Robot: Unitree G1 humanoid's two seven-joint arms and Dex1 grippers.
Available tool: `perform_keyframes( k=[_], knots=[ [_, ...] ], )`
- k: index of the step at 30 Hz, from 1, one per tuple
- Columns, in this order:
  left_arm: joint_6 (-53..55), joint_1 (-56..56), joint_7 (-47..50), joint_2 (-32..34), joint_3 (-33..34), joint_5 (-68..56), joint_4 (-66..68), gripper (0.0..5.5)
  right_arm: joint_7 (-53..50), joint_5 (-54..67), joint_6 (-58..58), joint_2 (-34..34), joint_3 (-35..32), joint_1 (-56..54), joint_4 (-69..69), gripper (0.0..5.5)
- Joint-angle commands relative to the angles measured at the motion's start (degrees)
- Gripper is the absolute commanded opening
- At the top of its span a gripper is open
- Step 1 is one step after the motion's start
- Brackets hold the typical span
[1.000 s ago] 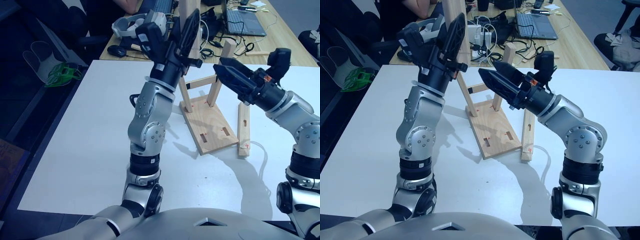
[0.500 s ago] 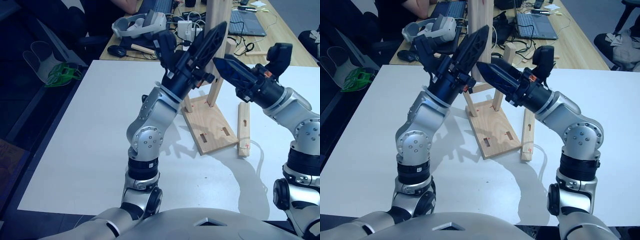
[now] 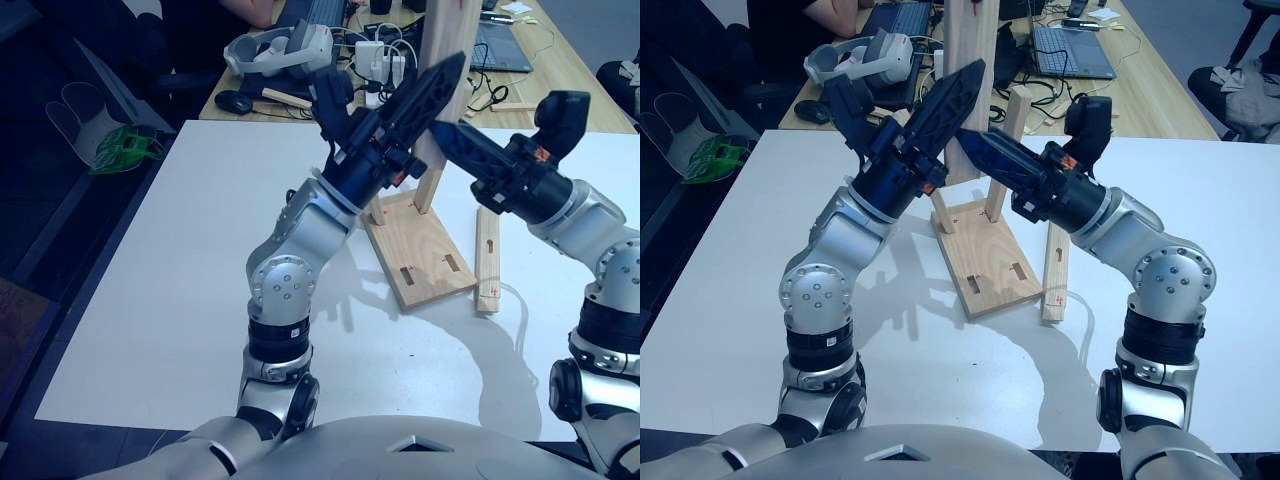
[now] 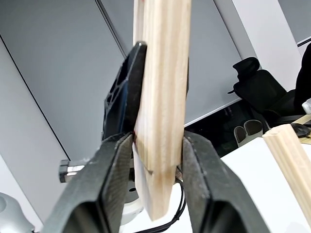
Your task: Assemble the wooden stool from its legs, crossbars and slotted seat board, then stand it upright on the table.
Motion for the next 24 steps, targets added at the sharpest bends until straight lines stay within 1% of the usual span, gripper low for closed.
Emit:
perform_keyframes(
  k=[1,7,11,12,13,14,15,21,24],
  knots=[
    [1.21,-0.22,-0.98,0.41,-1.46,-0.83,-1.06,1.03,-1.63,1.07,1.15,-0.63,0.25,0.58,-0.63,1.39],
    [1.66,-0.66,-4.70,3.04,-1.69,-1.37,-1.41,1.03,-2.67,2.48,0.78,-0.10,0.28,0.94,-0.61,1.33],
    [1.20,-1.01,-5.13,3.41,-1.54,-1.11,-1.19,1.03,-2.91,2.09,-0.45,0.59,0.35,1.15,-1.53,1.31],
    [1.06,-1.10,-4.95,3.36,-1.39,-1.05,-0.99,1.39,-2.90,1.80,-0.95,0.90,0.29,1.18,-1.87,1.31],
    [1.03,-1.17,-5.00,3.41,-1.31,-1.11,-0.89,1.46,-2.85,1.54,-1.42,1.18,0.20,1.19,-2.11,1.27],
    [0.88,-1.28,-4.98,3.53,-1.22,-0.92,-0.78,1.70,-2.81,1.40,-1.83,1.38,0.09,1.22,-2.30,1.09],
    [0.72,-1.50,-4.86,3.61,-1.01,-0.76,-0.60,1.84,-2.78,1.36,-2.12,1.47,0.03,1.24,-2.46,1.04],
    [0.10,-2.67,-4.83,5.09,0.63,0.38,0.72,2.78,-3.10,1.03,-3.10,1.81,0.23,1.24,-2.83,1.04],
    [1.35,-1.43,-9.10,10.47,2.36,0.01,1.20,2.85,-3.31,0.94,-3.68,1.77,-0.27,1.00,-2.83,1.04]
  ],
)
